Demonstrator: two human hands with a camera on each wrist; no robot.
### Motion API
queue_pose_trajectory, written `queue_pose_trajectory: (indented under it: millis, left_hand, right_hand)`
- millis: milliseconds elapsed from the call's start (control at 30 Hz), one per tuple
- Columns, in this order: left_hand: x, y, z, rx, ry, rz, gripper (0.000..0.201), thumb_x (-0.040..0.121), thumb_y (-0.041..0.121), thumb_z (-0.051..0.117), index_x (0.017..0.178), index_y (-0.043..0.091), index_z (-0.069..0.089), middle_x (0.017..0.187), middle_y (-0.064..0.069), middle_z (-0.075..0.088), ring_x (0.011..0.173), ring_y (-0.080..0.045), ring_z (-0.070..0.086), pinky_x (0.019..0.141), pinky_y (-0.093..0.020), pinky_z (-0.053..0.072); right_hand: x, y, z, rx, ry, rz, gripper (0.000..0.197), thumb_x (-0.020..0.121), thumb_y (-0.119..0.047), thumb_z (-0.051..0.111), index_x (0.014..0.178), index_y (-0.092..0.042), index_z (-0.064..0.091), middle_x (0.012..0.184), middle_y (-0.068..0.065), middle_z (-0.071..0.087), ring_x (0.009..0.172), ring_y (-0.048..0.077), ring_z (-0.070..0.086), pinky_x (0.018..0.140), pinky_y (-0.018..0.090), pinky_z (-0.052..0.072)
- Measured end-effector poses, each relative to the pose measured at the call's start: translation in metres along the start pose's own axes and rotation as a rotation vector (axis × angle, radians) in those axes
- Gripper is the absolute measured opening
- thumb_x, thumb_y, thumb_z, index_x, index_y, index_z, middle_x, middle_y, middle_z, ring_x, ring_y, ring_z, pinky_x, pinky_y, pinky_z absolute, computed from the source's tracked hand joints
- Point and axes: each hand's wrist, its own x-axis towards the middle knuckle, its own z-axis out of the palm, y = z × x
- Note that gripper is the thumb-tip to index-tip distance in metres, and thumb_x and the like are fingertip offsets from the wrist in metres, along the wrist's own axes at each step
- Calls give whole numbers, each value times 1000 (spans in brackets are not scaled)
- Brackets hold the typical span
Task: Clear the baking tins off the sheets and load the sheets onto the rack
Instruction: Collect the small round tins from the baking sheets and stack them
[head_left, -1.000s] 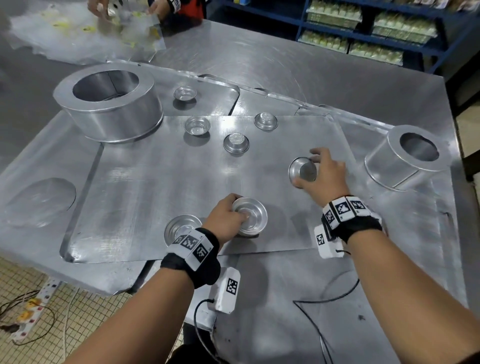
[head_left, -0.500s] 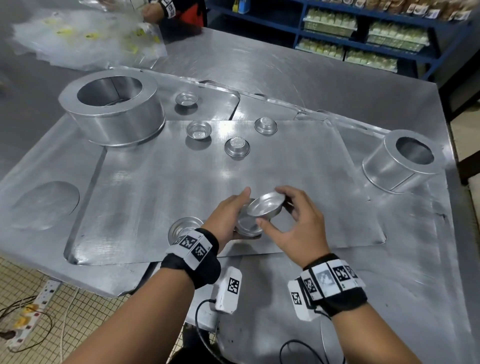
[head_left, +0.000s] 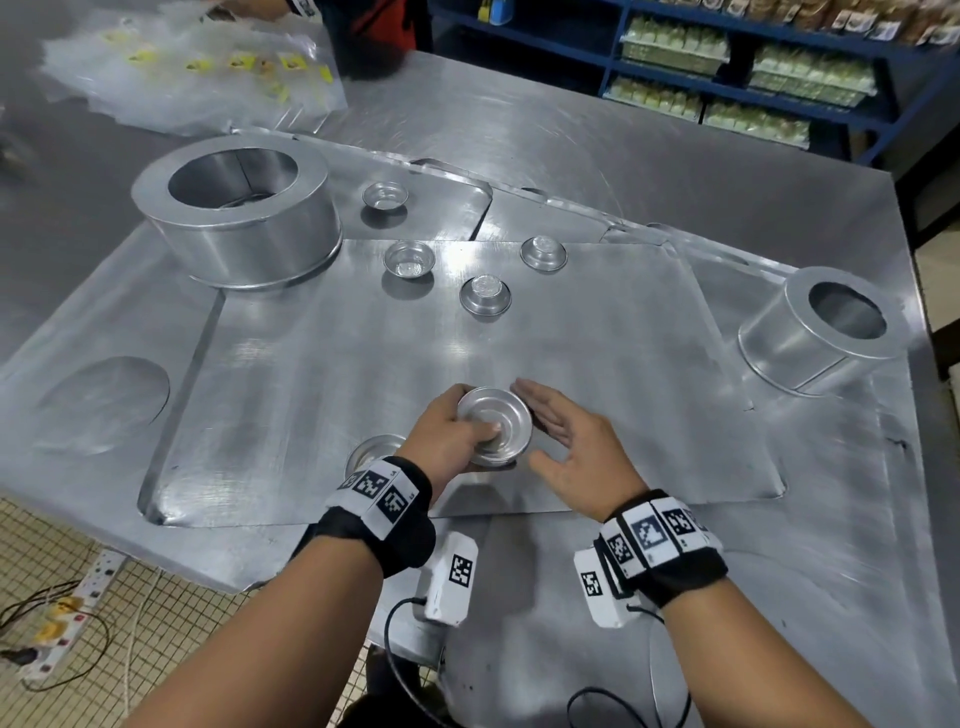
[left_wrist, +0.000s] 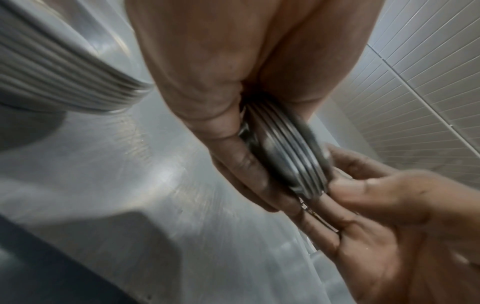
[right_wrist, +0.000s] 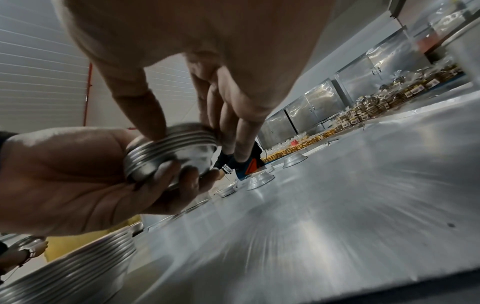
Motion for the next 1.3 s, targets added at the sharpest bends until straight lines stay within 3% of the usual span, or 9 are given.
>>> queue_pose_trajectory:
  millis: [100,233,400,567,700,833,967,1100,1300]
  left_hand:
    - [1,1,-5,8,65,12,27,87,-10,61,111,2,57,103,-22,61,92,-42,65,70,-54,60]
    - [-1,3,-12,-9,102,14,28,87,-12,59,113,-3,55,99,-22,60,82,-35,65,62,-44,61]
    - [-2,5,-21,-13,141,-4,32,80,-7,66,109,3,59,110,-31,61,93,-48,64,76,-65,55]
    - [-6,7,-27,-50,146,-15,32,87,-11,61,116,2,57,110,-27,61,89,-40,65,76,-61,58]
    - [-10,10,-29,-100,126,-35,32,89,-12,58,119,-1,54,108,-22,59,88,-34,63,71,-51,61]
    - [-13,12,-29,-98,131,-45,31,89,-11,58,118,-1,54,108,-22,59,87,-33,64,73,-52,61]
    - [-15,10,-30,-94,145,-56,30,89,-10,59,118,0,54,107,-22,59,88,-33,63,73,-53,61]
    - [-17,10,-29,-87,139,-61,31,90,-10,59,119,-1,54,110,-25,59,87,-34,63,72,-52,61]
    - [-22,13,-24,-75,119,-60,32,90,-10,59,119,1,55,121,-29,57,90,-35,64,71,-47,62]
  right_hand:
    - [25,12,-5,-202,-15,69,67,77,-5,56,141,-24,48,139,-2,56,125,13,56,109,31,43]
    - [69,12,-12,-536,-47,125,57,84,-10,58,140,-15,50,137,8,56,124,24,55,109,33,40]
    - [140,8,-19,-785,-92,109,56,87,-21,59,140,-10,46,138,12,52,129,31,46,107,41,40]
    - [205,10,-12,-902,-79,118,62,86,-40,62,137,-9,46,134,14,50,127,34,45,100,47,45]
    - [241,20,-4,-998,-96,174,68,81,-45,63,134,-6,43,132,15,48,125,39,41,98,47,42]
    - [260,27,1,-1097,-122,219,69,79,-51,62,127,-5,47,124,17,53,118,37,48,97,43,37]
    - [263,28,0,-1063,-94,215,65,73,-51,70,115,-4,52,113,17,55,108,36,53,85,38,41]
    - [249,24,-6,-899,-14,190,61,75,-44,75,113,-2,53,111,16,58,104,33,58,84,37,47]
    - [211,18,-5,-656,67,176,63,67,-39,82,114,-10,51,112,12,59,99,28,60,83,39,53]
